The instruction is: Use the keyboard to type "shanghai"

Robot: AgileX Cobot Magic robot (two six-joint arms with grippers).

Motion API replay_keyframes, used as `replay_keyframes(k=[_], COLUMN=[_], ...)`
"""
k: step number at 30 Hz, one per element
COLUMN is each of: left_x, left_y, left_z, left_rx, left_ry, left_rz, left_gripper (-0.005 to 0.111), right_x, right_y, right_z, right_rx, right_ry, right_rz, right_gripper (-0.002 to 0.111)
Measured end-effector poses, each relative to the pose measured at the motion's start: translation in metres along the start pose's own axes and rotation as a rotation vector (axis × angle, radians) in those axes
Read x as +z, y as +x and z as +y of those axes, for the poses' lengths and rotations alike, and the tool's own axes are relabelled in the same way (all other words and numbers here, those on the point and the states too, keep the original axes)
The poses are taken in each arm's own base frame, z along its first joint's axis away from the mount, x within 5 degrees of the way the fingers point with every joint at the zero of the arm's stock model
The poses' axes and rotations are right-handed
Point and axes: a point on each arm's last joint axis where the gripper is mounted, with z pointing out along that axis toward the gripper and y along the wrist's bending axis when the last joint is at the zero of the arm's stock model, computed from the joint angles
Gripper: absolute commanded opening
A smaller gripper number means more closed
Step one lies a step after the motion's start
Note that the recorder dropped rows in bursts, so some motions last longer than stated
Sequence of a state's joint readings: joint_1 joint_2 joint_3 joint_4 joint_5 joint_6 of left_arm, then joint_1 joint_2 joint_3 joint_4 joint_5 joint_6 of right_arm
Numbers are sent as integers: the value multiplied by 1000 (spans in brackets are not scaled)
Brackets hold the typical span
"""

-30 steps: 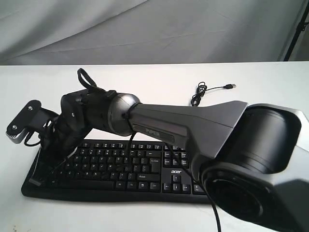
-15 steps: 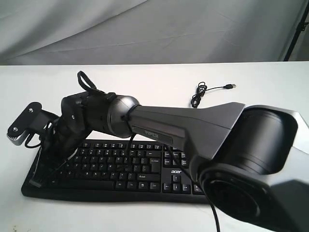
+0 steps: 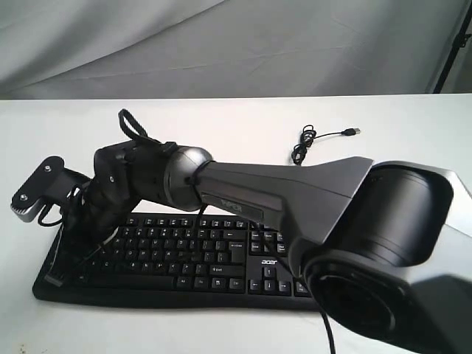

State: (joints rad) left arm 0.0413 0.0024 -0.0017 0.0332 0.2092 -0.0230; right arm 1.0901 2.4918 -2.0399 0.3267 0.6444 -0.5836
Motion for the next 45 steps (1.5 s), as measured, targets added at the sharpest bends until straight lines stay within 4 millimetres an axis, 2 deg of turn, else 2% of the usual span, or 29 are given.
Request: replay_keyframes(k=[22, 30, 32, 38, 41, 45], left_x=[0, 0, 0, 0, 0, 0], left_y=[0, 0, 0, 0, 0, 0], left_z=[0, 0, 0, 0, 0, 0], left_rx=[0, 0, 0, 0, 0, 0], left_ry=[0, 0, 0, 0, 0, 0], left_rz=[0, 0, 0, 0, 0, 0], left_gripper=[0, 0, 0, 0, 0, 0], right_x=[-1, -47, -57, -82, -104, -120], right_y=[0, -15, -6, 45, 54, 58], right_z=[0, -8, -15, -31, -24, -16], right_rx=[0, -30, -11, 54, 47, 52], right_ry=[0, 31, 34, 80, 92, 71], right_rz=[1, 24, 49, 110, 75, 49], right_gripper=[0, 0, 0, 0, 0, 0])
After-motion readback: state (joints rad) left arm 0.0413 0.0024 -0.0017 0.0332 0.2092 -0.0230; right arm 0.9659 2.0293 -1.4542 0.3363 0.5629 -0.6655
